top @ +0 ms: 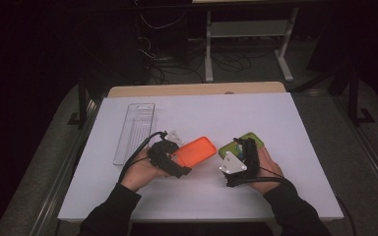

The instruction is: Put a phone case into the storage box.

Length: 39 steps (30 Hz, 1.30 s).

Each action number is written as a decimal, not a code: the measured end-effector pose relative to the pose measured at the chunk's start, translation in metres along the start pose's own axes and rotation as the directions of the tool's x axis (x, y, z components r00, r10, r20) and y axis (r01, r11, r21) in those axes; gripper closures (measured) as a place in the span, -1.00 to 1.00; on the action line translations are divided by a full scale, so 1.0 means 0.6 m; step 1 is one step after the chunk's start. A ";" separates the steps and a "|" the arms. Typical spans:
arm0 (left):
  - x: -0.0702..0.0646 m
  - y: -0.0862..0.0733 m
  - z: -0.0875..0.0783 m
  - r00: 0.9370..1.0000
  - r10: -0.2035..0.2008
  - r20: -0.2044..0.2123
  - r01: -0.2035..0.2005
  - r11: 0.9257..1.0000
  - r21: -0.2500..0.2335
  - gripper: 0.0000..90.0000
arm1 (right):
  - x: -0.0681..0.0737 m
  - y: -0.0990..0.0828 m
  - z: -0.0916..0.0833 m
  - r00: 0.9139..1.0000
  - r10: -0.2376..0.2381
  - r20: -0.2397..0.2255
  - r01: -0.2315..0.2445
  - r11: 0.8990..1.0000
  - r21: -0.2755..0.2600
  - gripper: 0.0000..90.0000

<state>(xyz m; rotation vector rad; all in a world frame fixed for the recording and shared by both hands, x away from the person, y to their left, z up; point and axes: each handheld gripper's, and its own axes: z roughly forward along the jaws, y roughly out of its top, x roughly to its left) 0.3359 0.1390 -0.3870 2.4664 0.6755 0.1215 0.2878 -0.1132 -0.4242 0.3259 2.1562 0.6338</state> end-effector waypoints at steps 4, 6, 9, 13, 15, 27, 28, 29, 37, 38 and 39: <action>-0.001 0.000 0.002 1.000 -0.014 0.001 0.014 1.000 -0.020 -0.65 | 0.003 0.004 0.002 0.995 -0.087 0.043 0.087 0.996 -0.005 -1.00; -0.004 0.000 0.005 0.999 -0.032 0.004 0.032 0.999 -0.032 -0.65 | 0.004 0.006 0.002 0.991 -0.121 0.058 0.121 0.993 -0.010 -1.00; -0.007 -0.001 0.007 0.998 -0.058 0.007 0.059 0.997 -0.044 -0.65 | 0.008 0.009 0.002 0.983 -0.164 0.081 0.165 0.986 0.001 -1.00; -0.006 -0.001 0.007 0.998 -0.062 0.011 0.062 0.997 -0.043 -0.65 | 0.016 0.011 0.003 0.966 -0.228 0.121 0.228 0.974 0.015 -1.00; -0.004 -0.001 0.005 0.999 -0.043 0.004 0.043 0.999 -0.033 -0.65 | 0.019 0.012 0.004 0.954 -0.260 0.147 0.260 0.965 0.022 -1.00; 0.006 0.012 -0.004 1.000 -0.004 0.004 0.004 1.000 0.001 -0.65 | 0.036 0.020 0.010 0.907 -0.375 0.193 0.377 0.926 0.026 -0.97; 0.006 0.014 -0.005 1.000 -0.013 0.007 0.013 1.000 0.001 -0.65 | 0.035 0.022 0.012 0.898 -0.382 0.219 0.387 0.922 0.019 -0.97; 0.006 0.016 -0.007 1.000 -0.014 0.004 0.014 1.000 0.000 -0.65 | 0.037 0.024 0.014 0.900 -0.381 0.213 0.386 0.922 0.017 -0.97; 0.010 0.026 -0.005 1.000 -0.001 0.007 0.001 1.000 0.004 -0.65 | 0.042 0.034 0.028 0.862 -0.448 0.238 0.458 0.889 0.011 -0.81; 0.009 0.026 -0.004 1.000 -0.003 0.009 0.003 1.000 0.003 -0.65 | 0.043 0.035 0.029 0.860 -0.451 0.239 0.462 0.887 0.011 -0.79; 0.009 0.027 -0.004 1.000 -0.003 0.007 0.003 1.000 0.003 -0.65 | 0.044 0.036 0.031 0.855 -0.455 0.248 0.468 0.884 0.008 -0.77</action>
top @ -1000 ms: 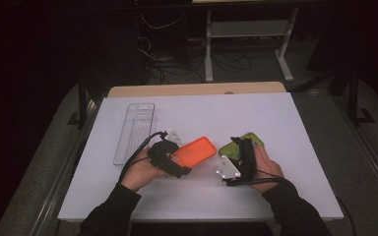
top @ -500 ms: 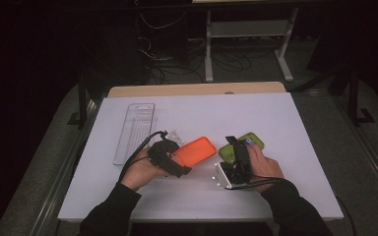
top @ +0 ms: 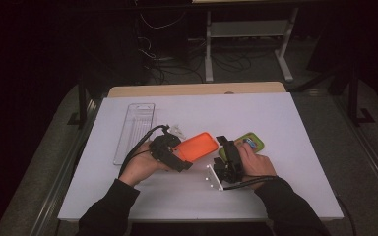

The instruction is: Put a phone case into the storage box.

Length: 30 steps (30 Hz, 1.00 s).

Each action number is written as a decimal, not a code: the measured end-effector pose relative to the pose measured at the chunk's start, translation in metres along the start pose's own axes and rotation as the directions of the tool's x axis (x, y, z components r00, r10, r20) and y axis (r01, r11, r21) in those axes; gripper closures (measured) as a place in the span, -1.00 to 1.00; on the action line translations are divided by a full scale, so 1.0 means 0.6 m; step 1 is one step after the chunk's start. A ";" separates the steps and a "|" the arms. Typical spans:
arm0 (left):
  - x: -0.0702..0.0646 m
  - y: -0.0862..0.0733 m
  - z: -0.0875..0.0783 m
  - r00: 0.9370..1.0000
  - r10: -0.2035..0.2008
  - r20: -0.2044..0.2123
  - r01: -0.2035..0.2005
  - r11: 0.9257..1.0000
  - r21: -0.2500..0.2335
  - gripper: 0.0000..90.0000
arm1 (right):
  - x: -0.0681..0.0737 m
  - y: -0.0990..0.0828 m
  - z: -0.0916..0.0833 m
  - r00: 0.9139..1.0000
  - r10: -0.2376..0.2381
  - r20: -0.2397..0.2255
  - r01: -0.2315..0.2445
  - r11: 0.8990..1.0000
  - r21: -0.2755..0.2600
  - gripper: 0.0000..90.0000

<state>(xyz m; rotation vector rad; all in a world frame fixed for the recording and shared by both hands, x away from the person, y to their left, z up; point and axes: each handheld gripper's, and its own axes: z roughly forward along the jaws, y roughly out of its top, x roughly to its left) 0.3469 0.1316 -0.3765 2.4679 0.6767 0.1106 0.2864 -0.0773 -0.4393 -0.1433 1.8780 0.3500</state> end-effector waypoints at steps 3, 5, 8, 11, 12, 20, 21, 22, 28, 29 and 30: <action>0.001 0.001 0.000 1.000 0.009 -0.004 -0.009 1.000 0.000 -0.65 | 0.001 0.006 0.002 1.000 -0.020 0.012 0.020 0.999 -0.024 -0.71; 0.000 0.001 0.001 1.000 0.009 -0.005 -0.009 1.000 -0.002 -0.65 | 0.003 0.011 0.003 0.999 -0.009 0.036 0.010 0.999 -0.036 -0.65; -0.002 0.001 0.001 1.000 0.012 -0.006 -0.012 1.000 -0.004 -0.65 | 0.004 0.021 0.000 0.999 -0.017 0.037 0.018 0.999 -0.036 -0.53; -0.002 0.002 0.001 1.000 0.018 -0.006 -0.018 1.000 -0.005 -0.65 | 0.006 0.029 0.000 0.999 -0.018 0.038 0.020 0.999 -0.041 -0.39; -0.003 0.002 0.001 1.000 0.020 -0.006 -0.020 1.000 -0.007 -0.65 | 0.005 0.031 0.000 0.999 -0.031 0.030 0.032 0.999 -0.043 -0.35; -0.004 0.003 -0.001 1.000 0.023 -0.010 -0.023 1.000 -0.007 -0.65 | 0.011 0.039 0.001 0.997 -0.059 0.046 0.062 0.996 -0.060 0.01; -0.005 0.003 0.000 1.000 0.021 -0.009 -0.021 1.000 -0.009 -0.65 | 0.012 0.040 0.002 0.997 -0.059 0.053 0.062 0.996 -0.062 0.04; -0.005 0.003 0.000 0.999 0.031 -0.010 -0.031 0.999 -0.009 -0.65 | 0.013 0.041 0.003 0.997 -0.055 0.054 0.059 0.996 -0.065 0.07; -0.008 0.003 0.001 1.000 0.026 -0.006 -0.027 1.000 -0.017 -0.65 | 0.014 0.043 0.006 0.992 -0.102 0.080 0.109 0.990 -0.084 0.38; -0.008 0.004 0.001 1.000 0.028 -0.005 -0.028 0.999 -0.016 -0.65 | 0.016 0.044 0.006 0.991 -0.109 0.080 0.115 0.989 -0.087 0.42; -0.008 0.004 0.000 1.000 0.024 -0.005 -0.024 1.000 -0.017 -0.65 | 0.019 0.045 0.006 0.992 -0.095 0.080 0.101 0.991 -0.085 0.46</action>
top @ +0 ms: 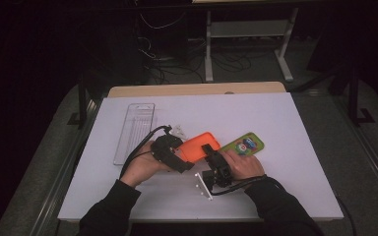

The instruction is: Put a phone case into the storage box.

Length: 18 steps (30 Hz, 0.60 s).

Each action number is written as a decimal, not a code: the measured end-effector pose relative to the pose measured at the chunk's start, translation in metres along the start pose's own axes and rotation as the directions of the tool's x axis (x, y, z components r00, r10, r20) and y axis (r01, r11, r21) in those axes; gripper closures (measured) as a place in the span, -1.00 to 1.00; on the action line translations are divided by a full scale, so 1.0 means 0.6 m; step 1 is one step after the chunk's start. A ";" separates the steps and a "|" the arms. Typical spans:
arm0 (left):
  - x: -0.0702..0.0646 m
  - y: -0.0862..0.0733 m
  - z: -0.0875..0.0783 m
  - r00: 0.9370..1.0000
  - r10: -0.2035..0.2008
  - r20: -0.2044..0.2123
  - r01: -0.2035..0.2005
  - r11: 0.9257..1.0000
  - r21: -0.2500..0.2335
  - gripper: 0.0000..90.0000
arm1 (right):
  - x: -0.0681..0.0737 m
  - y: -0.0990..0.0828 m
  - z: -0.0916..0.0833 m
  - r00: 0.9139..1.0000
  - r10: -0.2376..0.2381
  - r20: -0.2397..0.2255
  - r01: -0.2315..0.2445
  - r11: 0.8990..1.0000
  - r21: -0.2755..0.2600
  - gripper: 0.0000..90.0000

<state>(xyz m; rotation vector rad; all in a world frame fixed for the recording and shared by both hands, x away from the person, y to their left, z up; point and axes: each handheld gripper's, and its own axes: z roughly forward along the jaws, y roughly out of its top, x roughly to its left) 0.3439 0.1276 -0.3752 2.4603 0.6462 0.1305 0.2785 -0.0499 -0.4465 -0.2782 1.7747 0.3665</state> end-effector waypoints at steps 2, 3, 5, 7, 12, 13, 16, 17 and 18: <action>0.000 -0.001 0.000 1.000 0.003 -0.003 -0.003 1.000 0.003 -0.65 | 0.000 0.001 -0.001 1.000 -0.008 -0.011 0.008 1.000 0.005 0.53; 0.001 -0.001 0.000 1.000 0.001 0.000 -0.001 1.000 0.004 -0.65 | -0.001 0.001 0.000 1.000 -0.016 -0.008 0.016 1.000 0.003 0.57; 0.000 -0.001 0.000 1.000 0.004 -0.002 -0.004 1.000 0.004 -0.65 | -0.001 0.001 0.001 1.000 -0.014 0.015 0.014 1.000 -0.005 0.64; 0.000 0.000 0.001 1.000 0.004 0.001 -0.004 1.000 0.002 -0.65 | -0.001 0.001 -0.001 1.000 -0.017 0.025 0.018 1.000 -0.001 0.71; 0.001 -0.001 0.000 1.000 0.014 0.003 -0.014 1.000 0.005 -0.65 | -0.001 0.002 -0.002 0.998 -0.051 0.030 0.051 0.999 -0.001 0.72; 0.001 -0.001 0.000 1.000 0.014 0.005 -0.014 1.000 0.003 -0.66 | -0.001 0.002 -0.002 0.998 -0.051 0.029 0.051 0.999 -0.002 0.72; 0.001 -0.003 -0.002 1.000 0.016 0.011 -0.016 1.000 -0.011 -0.67 | -0.002 0.003 -0.004 0.998 -0.050 0.040 0.050 0.999 0.000 0.72; -0.001 -0.004 -0.002 1.000 0.021 0.001 -0.021 1.000 -0.020 -0.69 | -0.003 0.003 -0.004 0.998 -0.049 0.039 0.049 0.999 0.003 0.72; -0.001 -0.004 -0.004 0.999 0.035 -0.010 -0.035 0.999 -0.023 -0.73 | -0.003 0.003 -0.005 0.999 -0.030 0.040 0.029 1.000 0.009 0.72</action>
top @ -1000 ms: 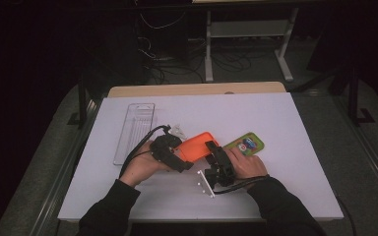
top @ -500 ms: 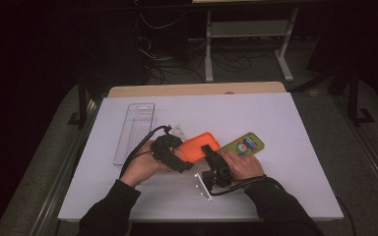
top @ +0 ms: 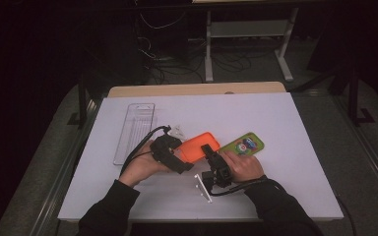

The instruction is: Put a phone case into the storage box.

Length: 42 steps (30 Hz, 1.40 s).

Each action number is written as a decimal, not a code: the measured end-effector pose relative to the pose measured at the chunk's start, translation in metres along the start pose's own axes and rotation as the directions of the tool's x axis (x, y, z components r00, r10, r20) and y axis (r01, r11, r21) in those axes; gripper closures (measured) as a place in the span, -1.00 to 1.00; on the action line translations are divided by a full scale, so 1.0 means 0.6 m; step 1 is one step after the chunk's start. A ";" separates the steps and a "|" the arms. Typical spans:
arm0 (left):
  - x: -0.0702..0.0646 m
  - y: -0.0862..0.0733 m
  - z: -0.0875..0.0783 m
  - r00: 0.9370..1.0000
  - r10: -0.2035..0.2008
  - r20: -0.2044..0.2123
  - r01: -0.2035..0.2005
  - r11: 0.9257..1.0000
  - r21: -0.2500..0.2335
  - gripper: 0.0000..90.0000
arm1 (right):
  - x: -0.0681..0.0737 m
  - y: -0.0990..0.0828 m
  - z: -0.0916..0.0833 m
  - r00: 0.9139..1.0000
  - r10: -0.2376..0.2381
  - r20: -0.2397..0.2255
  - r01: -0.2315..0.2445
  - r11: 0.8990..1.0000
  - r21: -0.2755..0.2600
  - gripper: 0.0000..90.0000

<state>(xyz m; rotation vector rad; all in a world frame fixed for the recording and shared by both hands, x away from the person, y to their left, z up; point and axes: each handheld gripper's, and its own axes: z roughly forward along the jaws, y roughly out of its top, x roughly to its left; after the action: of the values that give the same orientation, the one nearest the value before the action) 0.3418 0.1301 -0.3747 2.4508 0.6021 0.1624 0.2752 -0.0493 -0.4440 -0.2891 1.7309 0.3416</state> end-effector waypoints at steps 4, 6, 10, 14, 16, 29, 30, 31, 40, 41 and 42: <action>-0.002 -0.002 -0.004 0.999 -0.039 0.029 0.040 0.998 -0.038 -0.90 | 0.001 -0.002 0.000 0.999 0.048 -0.003 -0.048 0.999 0.018 0.72; 0.004 -0.005 -0.012 0.999 -0.012 0.033 0.013 0.999 -0.029 -0.94 | -0.004 -0.005 0.001 1.000 0.011 0.005 -0.011 1.000 0.010 0.72; 0.008 -0.011 -0.022 0.999 -0.019 0.044 0.022 0.998 -0.055 -0.95 | -0.008 -0.010 0.000 0.999 0.031 0.004 -0.031 0.999 0.016 0.72; 0.008 -0.017 -0.029 0.999 -0.015 0.050 0.019 0.998 -0.067 -0.96 | -0.013 -0.017 -0.001 0.996 0.086 -0.008 -0.086 0.996 0.028 0.72; 0.008 -0.018 -0.030 0.999 -0.018 0.045 0.021 0.997 -0.068 -0.96 | -0.015 -0.021 0.000 0.995 0.092 -0.033 -0.090 0.995 0.033 0.72; 0.013 -0.025 -0.034 1.000 -0.019 0.003 0.019 0.996 -0.085 -0.95 | -0.035 -0.050 -0.002 0.937 0.338 -0.086 -0.334 0.941 0.057 0.72; 0.013 -0.025 -0.034 1.000 -0.016 0.002 0.016 0.996 -0.084 -0.95 | -0.037 -0.052 -0.002 0.926 0.361 -0.105 -0.357 0.932 0.061 0.72; 0.015 -0.025 -0.034 1.000 -0.004 -0.001 0.004 0.997 -0.082 -0.95 | -0.039 -0.055 -0.002 0.923 0.369 -0.107 -0.365 0.929 0.057 0.72; 0.019 -0.029 -0.033 1.000 -0.016 -0.009 0.015 0.996 -0.085 -0.95 | -0.056 -0.073 0.001 0.771 0.605 -0.198 -0.600 0.795 0.095 0.72; 0.020 -0.029 -0.033 1.000 -0.015 -0.012 0.014 0.997 -0.082 -0.95 | -0.057 -0.075 0.002 0.752 0.629 -0.198 -0.624 0.776 0.095 0.72; 0.021 -0.029 -0.033 1.000 -0.018 -0.014 0.016 0.996 -0.086 -0.95 | -0.061 -0.080 0.003 0.733 0.646 -0.212 -0.642 0.760 0.098 0.72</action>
<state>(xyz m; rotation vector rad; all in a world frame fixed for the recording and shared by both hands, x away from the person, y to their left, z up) 0.3412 0.1587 -0.3690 2.3627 0.6095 0.1951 0.3015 -0.0928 -0.4117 0.3269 2.0350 0.8276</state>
